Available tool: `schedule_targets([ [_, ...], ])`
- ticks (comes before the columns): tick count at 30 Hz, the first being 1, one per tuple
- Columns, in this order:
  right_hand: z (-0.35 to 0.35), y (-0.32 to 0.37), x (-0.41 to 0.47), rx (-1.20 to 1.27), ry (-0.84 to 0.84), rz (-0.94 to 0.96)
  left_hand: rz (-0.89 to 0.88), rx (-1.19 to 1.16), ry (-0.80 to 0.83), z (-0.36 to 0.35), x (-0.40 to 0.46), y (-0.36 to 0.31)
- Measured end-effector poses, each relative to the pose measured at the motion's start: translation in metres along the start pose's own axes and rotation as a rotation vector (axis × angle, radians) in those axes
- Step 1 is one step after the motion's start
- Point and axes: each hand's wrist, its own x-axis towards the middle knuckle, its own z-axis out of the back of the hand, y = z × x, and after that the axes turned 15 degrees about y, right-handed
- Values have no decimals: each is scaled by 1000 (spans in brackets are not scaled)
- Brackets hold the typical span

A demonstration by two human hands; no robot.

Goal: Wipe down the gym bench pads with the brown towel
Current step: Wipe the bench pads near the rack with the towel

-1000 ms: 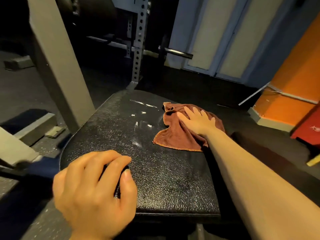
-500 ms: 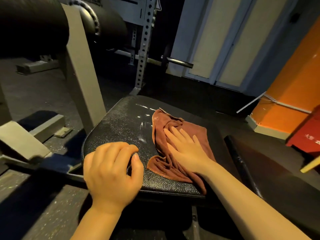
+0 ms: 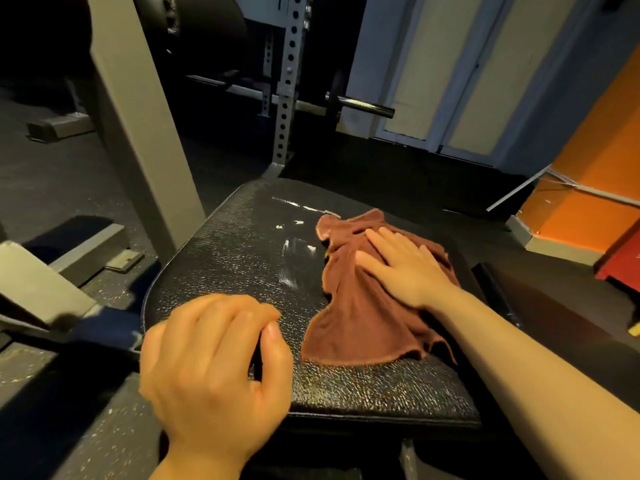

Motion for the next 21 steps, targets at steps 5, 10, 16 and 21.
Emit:
schedule_targets([
  [5, 15, -11, 59, 29, -24, -94, -9, -12, -31, -4, -4, 1],
  [10, 13, -7, 68, 37, -66, -134, -14, 18, -54, -6, -5, 5],
  [16, -5, 15, 27, 29, -23, -150, -8, -2, -68, -5, -3, 6],
  [21, -24, 33, -32, 29, -34, -46, 73, -35, -1, 2, 0, 3],
])
